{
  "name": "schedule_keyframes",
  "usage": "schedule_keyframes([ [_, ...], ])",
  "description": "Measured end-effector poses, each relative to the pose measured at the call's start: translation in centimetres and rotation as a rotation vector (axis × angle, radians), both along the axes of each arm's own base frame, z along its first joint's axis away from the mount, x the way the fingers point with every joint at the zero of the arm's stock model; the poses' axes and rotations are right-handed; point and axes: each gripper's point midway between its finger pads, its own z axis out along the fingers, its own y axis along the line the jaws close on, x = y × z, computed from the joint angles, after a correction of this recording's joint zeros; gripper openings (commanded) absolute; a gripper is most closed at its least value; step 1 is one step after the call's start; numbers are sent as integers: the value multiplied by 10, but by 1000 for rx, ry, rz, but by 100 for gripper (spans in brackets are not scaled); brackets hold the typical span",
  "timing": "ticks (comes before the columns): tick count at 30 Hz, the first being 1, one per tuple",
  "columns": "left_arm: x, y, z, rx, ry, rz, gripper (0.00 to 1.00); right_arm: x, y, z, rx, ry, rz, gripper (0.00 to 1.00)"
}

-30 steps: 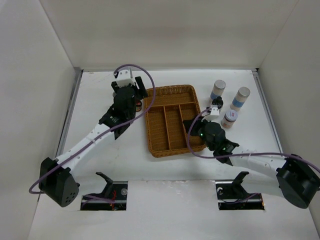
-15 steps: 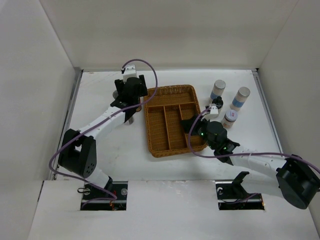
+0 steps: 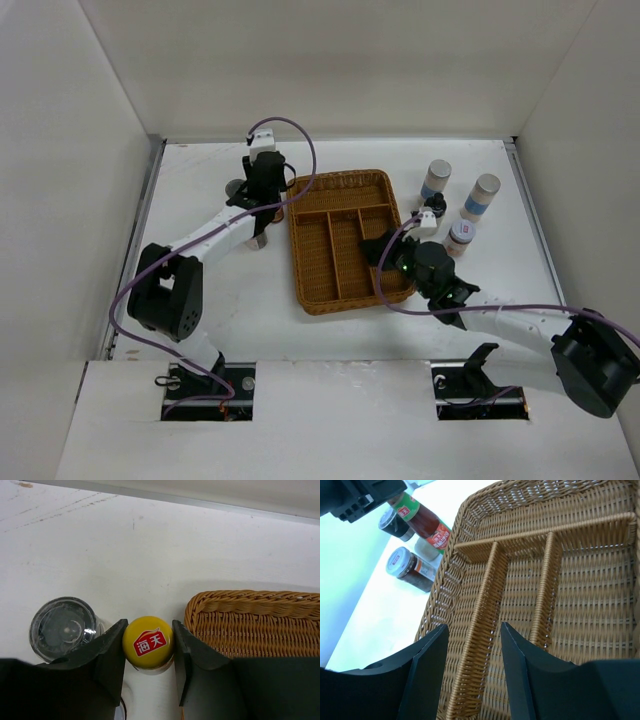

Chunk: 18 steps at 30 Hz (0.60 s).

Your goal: Organize the condiment bottles

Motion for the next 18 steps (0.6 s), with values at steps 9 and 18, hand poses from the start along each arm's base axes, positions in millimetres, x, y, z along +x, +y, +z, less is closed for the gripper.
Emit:
schedule_keyframes([
  [9,-3,0,8,33,-10,-10,18,0,-4,-6,-9,7,-8,53],
  [18,-12,-35,93,26,-178,-91,18,4,-9,-6,-10,9,-26,54],
])
